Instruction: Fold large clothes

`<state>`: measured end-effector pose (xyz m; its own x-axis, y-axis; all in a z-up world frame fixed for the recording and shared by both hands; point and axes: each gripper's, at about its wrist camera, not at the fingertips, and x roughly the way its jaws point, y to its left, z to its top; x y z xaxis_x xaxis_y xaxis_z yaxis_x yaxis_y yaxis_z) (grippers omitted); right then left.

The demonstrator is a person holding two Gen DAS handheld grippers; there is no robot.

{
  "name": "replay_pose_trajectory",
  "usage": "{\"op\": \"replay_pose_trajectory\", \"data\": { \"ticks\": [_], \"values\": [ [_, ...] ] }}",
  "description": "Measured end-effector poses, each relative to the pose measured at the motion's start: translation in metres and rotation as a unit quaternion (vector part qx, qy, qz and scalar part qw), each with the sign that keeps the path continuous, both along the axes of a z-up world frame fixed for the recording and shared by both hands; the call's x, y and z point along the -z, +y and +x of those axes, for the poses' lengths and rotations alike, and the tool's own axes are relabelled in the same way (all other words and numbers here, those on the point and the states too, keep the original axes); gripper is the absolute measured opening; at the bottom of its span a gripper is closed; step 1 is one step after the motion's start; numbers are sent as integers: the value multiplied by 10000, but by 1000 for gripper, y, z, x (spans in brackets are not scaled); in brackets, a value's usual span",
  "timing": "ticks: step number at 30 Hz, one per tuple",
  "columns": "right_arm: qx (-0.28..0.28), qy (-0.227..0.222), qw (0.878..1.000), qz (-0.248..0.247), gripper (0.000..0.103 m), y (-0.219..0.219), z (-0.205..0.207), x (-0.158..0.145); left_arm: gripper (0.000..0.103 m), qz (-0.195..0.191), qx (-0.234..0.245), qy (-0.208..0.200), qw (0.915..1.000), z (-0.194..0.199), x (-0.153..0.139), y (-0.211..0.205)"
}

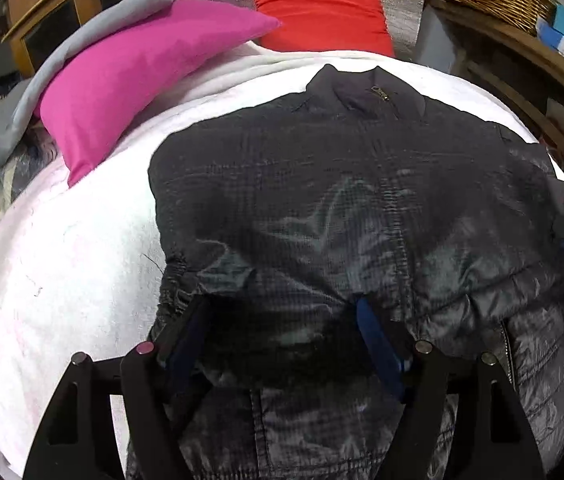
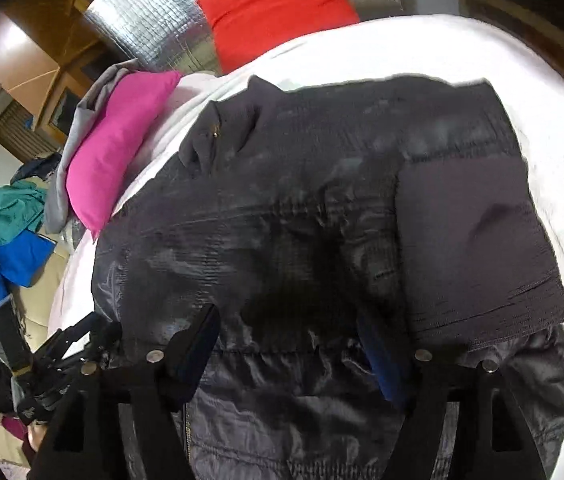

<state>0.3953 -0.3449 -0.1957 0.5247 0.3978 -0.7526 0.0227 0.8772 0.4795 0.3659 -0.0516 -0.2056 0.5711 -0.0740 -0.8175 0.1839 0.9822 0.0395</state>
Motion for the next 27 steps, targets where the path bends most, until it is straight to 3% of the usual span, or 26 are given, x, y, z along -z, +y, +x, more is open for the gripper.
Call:
{"op": "replay_pose_trajectory", "data": {
  "ticks": [2,5,8,11,14,18,21,24,27],
  "values": [
    [201,-241,9991,293,71,-19,-8,-13,76,-170,-1,-40,9998,-3,-8,7],
    [862,-567,9943,257,73,-60,-21,-27,76,-500,-237,-348,9979,-10,-30,35],
    [1375,-470,9884,447,73,-103,-20,-17,79,-906,-563,-416,9934,-2,-36,69],
    [1712,-248,9834,555,73,-134,-13,4,79,-1437,-949,-93,9850,17,-27,105],
    [1612,44,9835,821,73,-144,6,28,79,-2125,-1128,202,9704,32,-12,127],
    [1302,242,9840,1194,73,-144,22,52,79,-2529,-1184,494,9590,40,6,134],
    [1038,172,9866,1244,74,-135,31,57,79,-3029,-1130,745,9434,45,18,132],
    [889,132,9887,1200,74,-119,29,61,79,-3154,-1016,900,9392,44,27,124],
    [775,72,9915,1046,50,-107,26,57,58,-3119,-900,954,9410,49,32,110]
  ]
}}
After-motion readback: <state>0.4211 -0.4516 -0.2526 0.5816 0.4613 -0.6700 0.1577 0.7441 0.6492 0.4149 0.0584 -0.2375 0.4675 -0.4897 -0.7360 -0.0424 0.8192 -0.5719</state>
